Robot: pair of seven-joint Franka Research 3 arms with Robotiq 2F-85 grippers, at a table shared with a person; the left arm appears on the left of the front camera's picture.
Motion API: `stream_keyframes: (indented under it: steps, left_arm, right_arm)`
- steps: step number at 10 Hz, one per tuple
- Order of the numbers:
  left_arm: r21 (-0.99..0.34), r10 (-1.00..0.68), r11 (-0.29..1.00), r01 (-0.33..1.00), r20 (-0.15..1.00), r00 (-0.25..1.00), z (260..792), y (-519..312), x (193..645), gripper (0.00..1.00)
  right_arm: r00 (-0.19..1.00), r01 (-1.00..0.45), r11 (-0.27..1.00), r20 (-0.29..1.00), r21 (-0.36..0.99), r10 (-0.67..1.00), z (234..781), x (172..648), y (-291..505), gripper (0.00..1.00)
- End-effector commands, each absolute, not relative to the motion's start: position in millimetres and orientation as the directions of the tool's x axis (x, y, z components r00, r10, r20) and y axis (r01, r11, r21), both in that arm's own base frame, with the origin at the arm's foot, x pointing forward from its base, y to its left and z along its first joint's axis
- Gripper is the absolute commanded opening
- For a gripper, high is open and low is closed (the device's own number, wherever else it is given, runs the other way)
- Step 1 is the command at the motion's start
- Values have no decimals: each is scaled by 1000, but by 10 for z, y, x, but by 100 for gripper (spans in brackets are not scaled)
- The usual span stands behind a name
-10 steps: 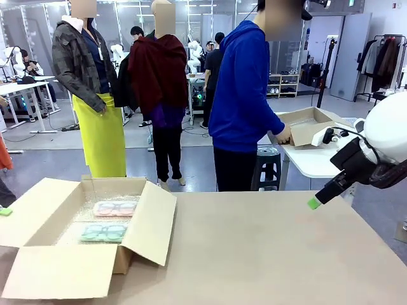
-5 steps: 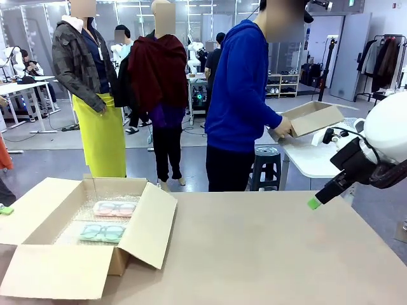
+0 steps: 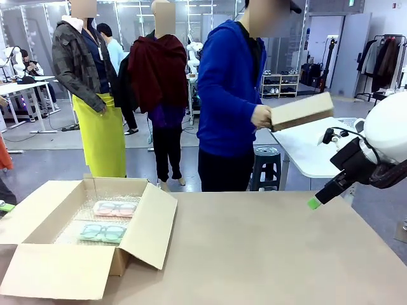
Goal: Pack the glasses set securely to prepare it for shipping.
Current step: Position the Package Box on the left side of the table.
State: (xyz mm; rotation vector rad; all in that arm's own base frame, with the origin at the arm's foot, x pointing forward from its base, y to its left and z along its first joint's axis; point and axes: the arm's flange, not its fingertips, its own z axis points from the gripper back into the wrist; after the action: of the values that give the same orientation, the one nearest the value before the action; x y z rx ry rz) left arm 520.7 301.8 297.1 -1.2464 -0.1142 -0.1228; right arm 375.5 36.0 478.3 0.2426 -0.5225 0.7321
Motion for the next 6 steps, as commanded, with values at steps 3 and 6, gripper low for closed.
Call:
stream_keyframes:
  steps: [3, 6]
  left_arm:
    - [-798, 25, 547, 255, 320, 947, 3178, 3276, 5230, 87]
    - [-739, -8, 558, 377, 450, 893, 3824, 3224, 5205, 100]
  right_arm:
    - [637, -675, 737, 530, 34, 560, 4793, 3745, 385, 100]
    - [637, -675, 737, 530, 34, 560, 4793, 3745, 385, 100]
